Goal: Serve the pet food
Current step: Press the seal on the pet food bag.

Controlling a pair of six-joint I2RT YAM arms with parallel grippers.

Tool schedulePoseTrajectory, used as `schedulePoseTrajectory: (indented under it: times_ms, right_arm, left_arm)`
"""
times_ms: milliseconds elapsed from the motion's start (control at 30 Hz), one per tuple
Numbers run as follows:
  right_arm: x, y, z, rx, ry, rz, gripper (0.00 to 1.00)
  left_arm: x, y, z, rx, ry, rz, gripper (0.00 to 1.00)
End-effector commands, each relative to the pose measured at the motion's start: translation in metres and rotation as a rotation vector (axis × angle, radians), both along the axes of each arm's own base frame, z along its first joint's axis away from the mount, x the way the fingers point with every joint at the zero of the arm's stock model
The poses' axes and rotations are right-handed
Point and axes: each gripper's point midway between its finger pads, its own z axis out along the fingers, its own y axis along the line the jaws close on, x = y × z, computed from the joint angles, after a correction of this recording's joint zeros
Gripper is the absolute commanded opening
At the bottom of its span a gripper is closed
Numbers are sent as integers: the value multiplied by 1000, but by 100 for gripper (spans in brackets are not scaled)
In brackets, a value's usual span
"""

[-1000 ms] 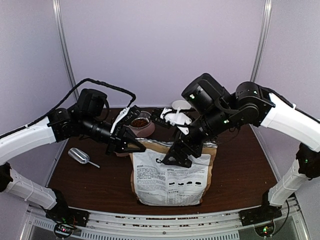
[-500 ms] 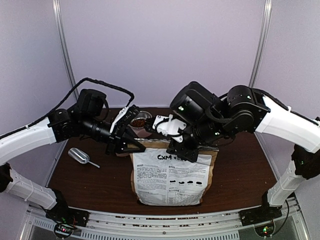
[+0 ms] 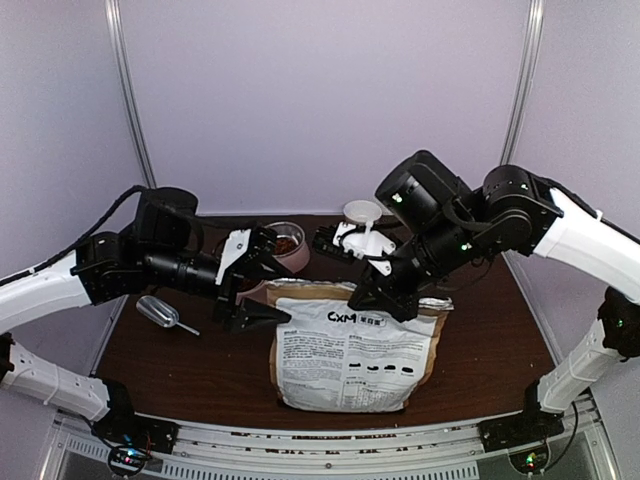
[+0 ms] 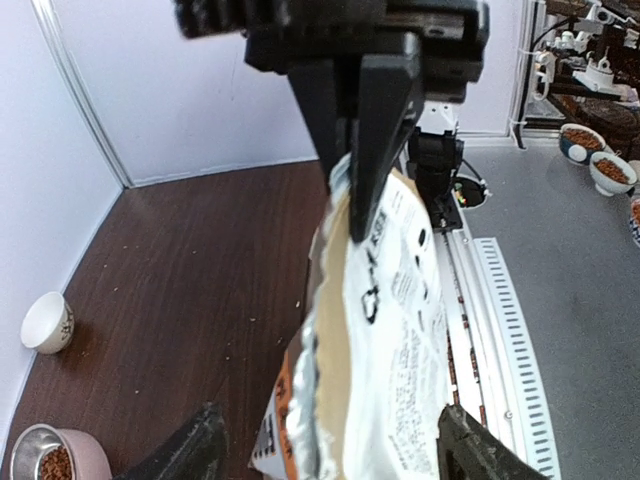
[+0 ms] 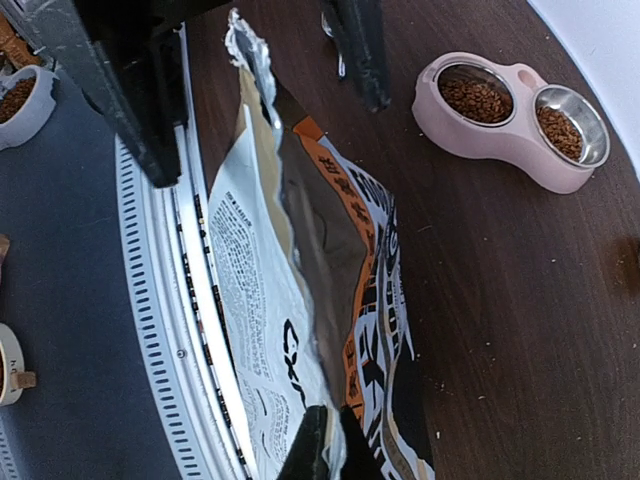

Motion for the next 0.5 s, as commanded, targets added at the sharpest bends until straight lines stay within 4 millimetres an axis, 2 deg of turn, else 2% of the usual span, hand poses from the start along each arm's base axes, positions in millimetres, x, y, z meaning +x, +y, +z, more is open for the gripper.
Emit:
schedulePoseTrajectory:
  times_ms: [0,167,467]
  right_arm:
    - [-23,-2,90,353,44,115,0]
    - [-21,-12,107,452,101,144,0]
    - [10,-12,76,428,122,90,0]
  left_arm:
    - [14,0,-7,23,-50,51,75]
    - [3,-8,-10,16,-3,-17,75]
    - [-3,-30,-23,6,87,-91,75]
